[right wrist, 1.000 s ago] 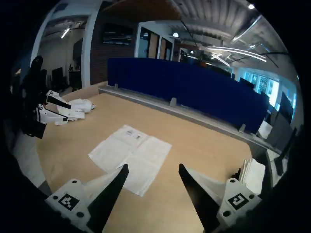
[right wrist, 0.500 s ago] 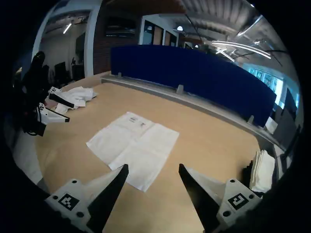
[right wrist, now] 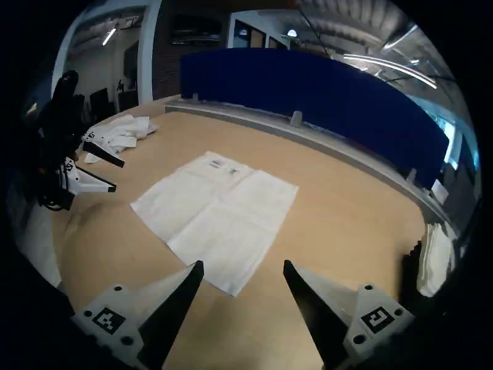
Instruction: Fold towel
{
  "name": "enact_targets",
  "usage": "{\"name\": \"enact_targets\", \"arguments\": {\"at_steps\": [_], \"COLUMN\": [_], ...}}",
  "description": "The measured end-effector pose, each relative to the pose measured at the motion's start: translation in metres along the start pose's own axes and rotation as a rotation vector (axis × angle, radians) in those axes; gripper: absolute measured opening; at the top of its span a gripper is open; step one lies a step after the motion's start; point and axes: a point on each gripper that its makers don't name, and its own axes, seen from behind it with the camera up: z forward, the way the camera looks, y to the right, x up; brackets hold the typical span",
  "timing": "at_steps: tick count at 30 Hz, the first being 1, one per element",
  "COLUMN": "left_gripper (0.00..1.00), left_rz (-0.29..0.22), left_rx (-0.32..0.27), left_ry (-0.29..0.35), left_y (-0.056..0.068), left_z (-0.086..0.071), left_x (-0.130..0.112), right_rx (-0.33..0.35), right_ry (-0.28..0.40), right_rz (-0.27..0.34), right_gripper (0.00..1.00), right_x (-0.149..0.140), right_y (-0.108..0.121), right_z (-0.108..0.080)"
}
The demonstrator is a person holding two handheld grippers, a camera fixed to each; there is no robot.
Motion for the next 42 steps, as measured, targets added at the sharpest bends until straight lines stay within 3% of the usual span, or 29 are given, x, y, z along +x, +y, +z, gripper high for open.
{"name": "enact_targets", "arguments": {"at_steps": [14, 34, 39, 42], "left_gripper": [0.88, 0.88, 0.87, 0.85], "left_rz": [0.002, 0.006, -0.002, -0.007], "left_rx": [-0.023, -0.048, -0.048, -0.044], "left_ry": [-0.051, -0.105, -0.122, -0.139], "left_y": [0.010, 0.015, 0.015, 0.014], "left_z": [0.032, 0.051, 0.052, 0.052], "left_x": [-0.027, -0.037, -0.040, -0.043], "right_rx": [0.017, 0.025, 0.036, 0.045], "right_ry": [-0.064, -0.096, -0.117, -0.131], "right_rz": [0.002, 0.031, 0.029, 0.028], "right_gripper": [1.00, 1.00, 0.88, 0.88], "right_x": [-0.038, -0.054, -0.059, -0.064], "right_y": [-0.002, 0.001, -0.001, -0.003], "right_z": [0.026, 0.039, 0.044, 0.046]}}
